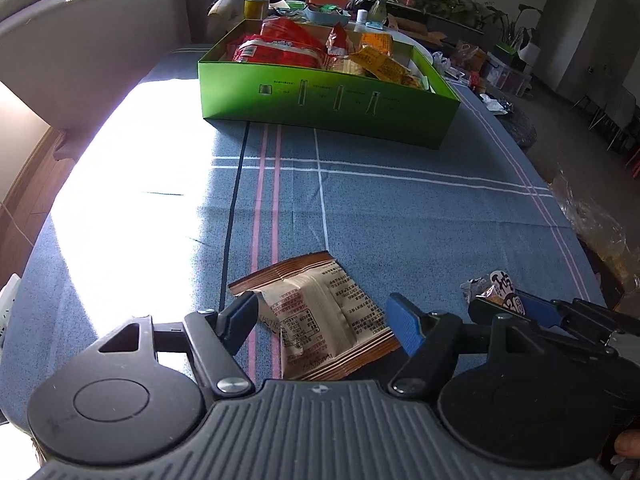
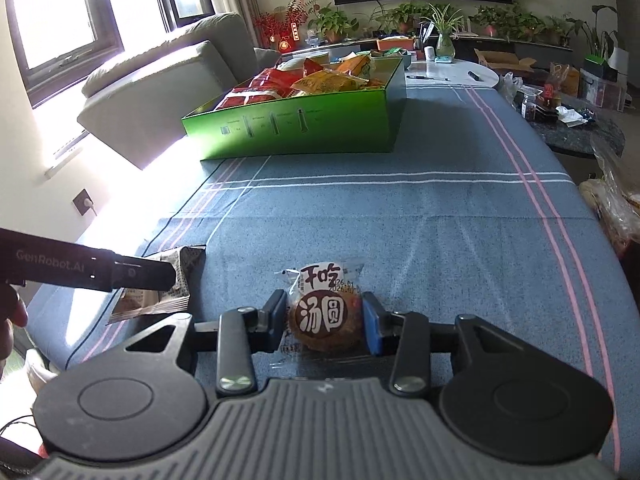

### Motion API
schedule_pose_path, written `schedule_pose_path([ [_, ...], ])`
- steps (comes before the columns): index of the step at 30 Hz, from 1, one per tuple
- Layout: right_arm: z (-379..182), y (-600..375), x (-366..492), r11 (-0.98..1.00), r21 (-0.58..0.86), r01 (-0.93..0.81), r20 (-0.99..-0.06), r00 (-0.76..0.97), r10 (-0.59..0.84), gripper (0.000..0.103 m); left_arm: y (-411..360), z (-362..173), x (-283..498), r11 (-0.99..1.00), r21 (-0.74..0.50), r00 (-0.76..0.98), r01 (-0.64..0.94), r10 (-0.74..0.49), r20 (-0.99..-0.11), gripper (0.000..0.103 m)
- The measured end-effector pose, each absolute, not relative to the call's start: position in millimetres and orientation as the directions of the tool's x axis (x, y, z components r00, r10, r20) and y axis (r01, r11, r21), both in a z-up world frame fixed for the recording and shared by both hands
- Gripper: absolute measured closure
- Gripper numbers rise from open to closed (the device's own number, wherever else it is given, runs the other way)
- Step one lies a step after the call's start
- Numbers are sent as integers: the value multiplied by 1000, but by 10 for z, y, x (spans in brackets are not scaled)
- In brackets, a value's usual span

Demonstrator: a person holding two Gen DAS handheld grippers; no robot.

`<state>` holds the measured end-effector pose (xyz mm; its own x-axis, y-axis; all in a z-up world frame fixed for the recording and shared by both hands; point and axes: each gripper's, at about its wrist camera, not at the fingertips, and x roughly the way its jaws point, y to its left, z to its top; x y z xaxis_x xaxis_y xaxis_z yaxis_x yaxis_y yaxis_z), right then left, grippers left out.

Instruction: Organize snacks

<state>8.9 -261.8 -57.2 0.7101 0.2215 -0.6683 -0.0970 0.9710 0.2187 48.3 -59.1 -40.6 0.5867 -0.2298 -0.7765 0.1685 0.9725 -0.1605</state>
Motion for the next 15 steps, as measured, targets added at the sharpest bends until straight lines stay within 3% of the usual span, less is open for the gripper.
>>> schedule_pose_path([
  [15, -578, -2618, 60, 969, 220, -110, -662, 713, 231, 0, -930, -536, 756, 987, -56, 581, 150, -134, -803, 34],
])
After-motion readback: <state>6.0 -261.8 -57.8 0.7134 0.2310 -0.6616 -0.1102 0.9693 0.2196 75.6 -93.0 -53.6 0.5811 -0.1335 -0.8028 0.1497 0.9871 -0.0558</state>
